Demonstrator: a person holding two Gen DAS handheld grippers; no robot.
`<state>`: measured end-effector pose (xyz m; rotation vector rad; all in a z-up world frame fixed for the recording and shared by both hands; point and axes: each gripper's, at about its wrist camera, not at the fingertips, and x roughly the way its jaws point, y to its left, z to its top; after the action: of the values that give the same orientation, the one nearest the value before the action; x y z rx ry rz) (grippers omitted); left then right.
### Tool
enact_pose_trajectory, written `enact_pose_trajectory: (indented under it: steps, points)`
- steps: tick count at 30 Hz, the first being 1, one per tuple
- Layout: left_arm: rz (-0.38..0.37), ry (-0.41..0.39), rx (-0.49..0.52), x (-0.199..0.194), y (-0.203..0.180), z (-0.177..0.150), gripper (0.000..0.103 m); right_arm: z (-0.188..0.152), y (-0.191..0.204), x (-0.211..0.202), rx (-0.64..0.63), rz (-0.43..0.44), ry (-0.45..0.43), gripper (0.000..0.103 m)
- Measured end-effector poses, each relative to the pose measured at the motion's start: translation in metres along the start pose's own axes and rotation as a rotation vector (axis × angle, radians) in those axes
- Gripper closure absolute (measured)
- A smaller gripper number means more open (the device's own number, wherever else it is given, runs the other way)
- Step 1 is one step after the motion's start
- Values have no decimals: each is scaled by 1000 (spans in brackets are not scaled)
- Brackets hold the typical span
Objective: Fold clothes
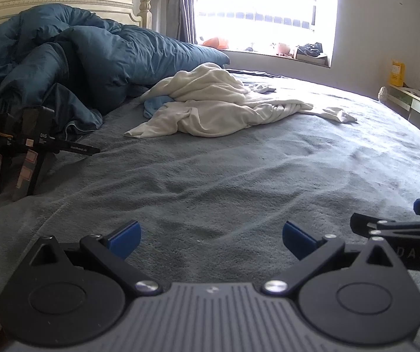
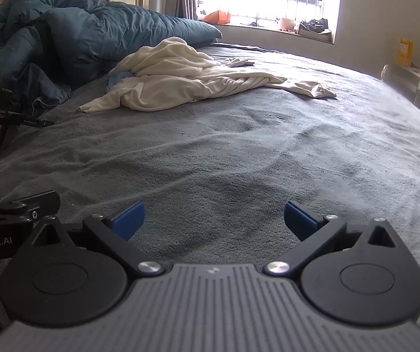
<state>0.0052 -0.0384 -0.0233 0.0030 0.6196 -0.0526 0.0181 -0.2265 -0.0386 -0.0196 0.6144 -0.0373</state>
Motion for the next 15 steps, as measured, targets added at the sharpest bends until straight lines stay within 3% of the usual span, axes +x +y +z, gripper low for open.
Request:
enact_pose_trajectory:
  steps: [15]
  points:
    - [1,1,5,0,0,7,0,5,-1,2,4,-4,10,1]
